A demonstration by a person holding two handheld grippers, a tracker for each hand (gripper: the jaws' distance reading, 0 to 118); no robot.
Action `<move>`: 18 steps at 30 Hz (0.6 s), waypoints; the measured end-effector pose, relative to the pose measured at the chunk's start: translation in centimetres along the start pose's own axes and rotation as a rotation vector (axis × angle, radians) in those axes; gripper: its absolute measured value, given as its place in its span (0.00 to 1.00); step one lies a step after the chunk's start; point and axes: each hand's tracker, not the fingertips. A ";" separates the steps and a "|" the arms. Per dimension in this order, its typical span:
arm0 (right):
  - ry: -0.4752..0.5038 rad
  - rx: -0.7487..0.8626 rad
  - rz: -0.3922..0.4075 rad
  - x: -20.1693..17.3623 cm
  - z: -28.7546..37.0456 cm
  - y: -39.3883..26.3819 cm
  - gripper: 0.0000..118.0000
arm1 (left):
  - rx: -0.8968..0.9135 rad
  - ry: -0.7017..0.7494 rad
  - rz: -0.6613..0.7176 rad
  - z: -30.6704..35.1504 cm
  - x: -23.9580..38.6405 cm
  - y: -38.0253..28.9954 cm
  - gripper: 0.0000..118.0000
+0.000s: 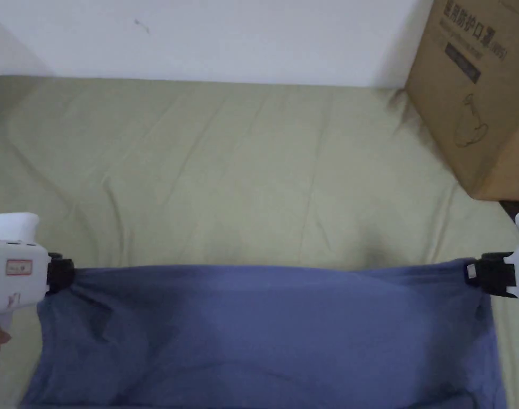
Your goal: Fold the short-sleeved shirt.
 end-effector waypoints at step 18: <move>-0.005 -0.128 -0.040 -1.2 4.6 -24.4 0.28 | -0.165 0.064 0.063 6.3 -2.7 -21.8 0.38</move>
